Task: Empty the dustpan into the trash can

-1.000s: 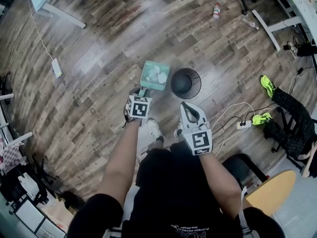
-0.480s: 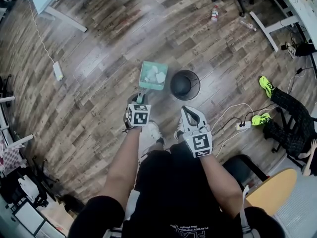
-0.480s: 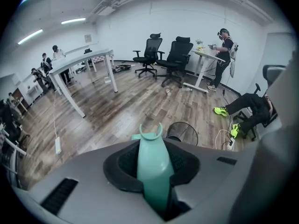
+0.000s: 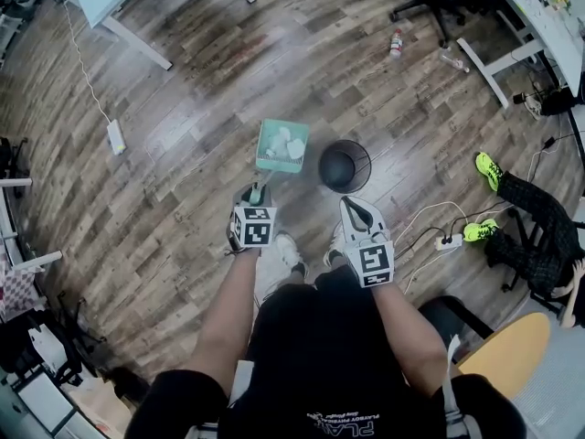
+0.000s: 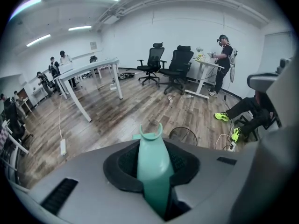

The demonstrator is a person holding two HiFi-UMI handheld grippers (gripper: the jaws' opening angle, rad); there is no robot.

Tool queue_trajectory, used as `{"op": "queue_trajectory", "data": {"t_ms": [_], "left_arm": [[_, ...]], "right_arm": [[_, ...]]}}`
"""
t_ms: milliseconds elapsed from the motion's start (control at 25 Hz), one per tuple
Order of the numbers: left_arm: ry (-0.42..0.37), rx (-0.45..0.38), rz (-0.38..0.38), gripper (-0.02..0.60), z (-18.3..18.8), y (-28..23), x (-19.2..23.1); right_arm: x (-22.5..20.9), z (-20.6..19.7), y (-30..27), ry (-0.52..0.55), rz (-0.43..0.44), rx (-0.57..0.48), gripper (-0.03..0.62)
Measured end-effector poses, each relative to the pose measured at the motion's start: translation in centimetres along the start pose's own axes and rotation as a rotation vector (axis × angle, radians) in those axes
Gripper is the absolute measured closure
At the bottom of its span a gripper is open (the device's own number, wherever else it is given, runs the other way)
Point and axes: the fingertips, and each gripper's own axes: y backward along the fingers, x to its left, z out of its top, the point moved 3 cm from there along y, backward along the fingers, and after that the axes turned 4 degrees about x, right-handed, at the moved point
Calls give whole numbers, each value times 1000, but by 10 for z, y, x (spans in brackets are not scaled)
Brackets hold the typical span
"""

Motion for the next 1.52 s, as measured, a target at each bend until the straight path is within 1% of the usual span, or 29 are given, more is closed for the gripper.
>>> {"op": "queue_trajectory", "data": {"t_ms": [240, 480, 680, 800, 1040, 1240, 1320, 1440, 1520], "left_arm": [[-29, -66, -15, 483, -15, 43, 3], [-54, -115, -26, 485, -27, 79, -1], [-79, -145, -18, 485, -31, 106, -15], [-104, -163, -3, 485, -33, 122, -29], [-158, -204, 56, 485, -36, 162, -61], [-154, -238, 89, 485, -44, 190, -95], [-165, -250, 98, 485, -47, 199, -108], [-212, -261, 110, 485, -54, 210, -127], [-264, -262, 122, 485, -60, 213, -140]], "right_arm": [[23, 12, 18, 26, -58, -51, 569], [44, 16, 44, 21, -111, -85, 569], [49, 12, 73, 15, -117, -101, 569], [50, 8, 91, 26, -104, -113, 569], [48, -2, 132, 38, -78, -156, 569], [40, -17, 173, 51, -63, -161, 569], [36, -22, 188, 55, -64, -164, 569], [32, -30, 209, 50, -69, -167, 569], [30, -36, 222, 49, -72, -166, 569]]}}
